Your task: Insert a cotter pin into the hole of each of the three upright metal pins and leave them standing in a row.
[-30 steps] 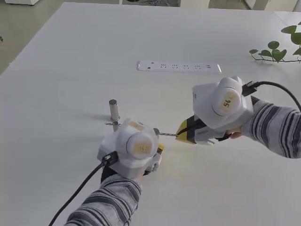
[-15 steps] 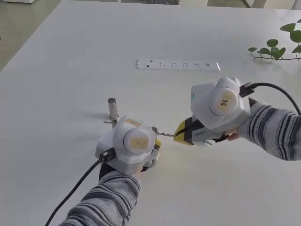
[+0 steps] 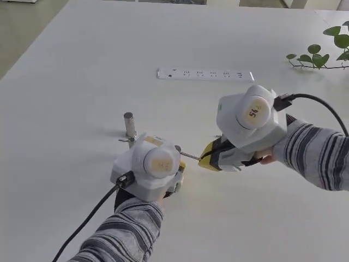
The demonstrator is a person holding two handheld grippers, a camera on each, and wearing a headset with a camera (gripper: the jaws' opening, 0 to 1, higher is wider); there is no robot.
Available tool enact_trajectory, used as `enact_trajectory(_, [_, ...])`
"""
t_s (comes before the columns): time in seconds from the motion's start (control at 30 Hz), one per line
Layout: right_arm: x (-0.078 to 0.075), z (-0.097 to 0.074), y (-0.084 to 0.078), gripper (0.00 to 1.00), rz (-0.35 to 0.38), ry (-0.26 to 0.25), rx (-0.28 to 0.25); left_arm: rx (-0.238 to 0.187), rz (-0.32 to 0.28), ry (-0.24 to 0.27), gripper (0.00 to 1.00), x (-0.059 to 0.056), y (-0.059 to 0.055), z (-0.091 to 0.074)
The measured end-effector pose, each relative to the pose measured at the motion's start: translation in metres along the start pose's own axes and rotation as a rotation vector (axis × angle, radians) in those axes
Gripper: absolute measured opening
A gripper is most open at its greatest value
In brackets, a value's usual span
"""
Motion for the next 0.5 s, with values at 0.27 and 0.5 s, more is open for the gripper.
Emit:
enact_trajectory(0.27, [0.0031, -0.0006, 0.0032, 0.00, -0.035, -0.036, 0.038, 0.003, 0.003, 0.004, 0.09, -0.0004, 0.0001, -0.0002])
enact_trajectory(0.5, [0.0029, 0.0003, 0.0033, 0.00, -0.027, -0.050, 0.064, 0.006, 0.001, 0.013, 0.09, -0.0008, 0.0003, -0.0001])
Point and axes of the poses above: the centre of the closed fingertips' face, and the gripper's own axes: z roughly forward along the fingers, x roughly to its left, y roughly out of its top, the point moved 7 cm from there along -z, roughly backward along the fingers, and after that the axes turned 10 degrees about x, right-handed, at the moved point
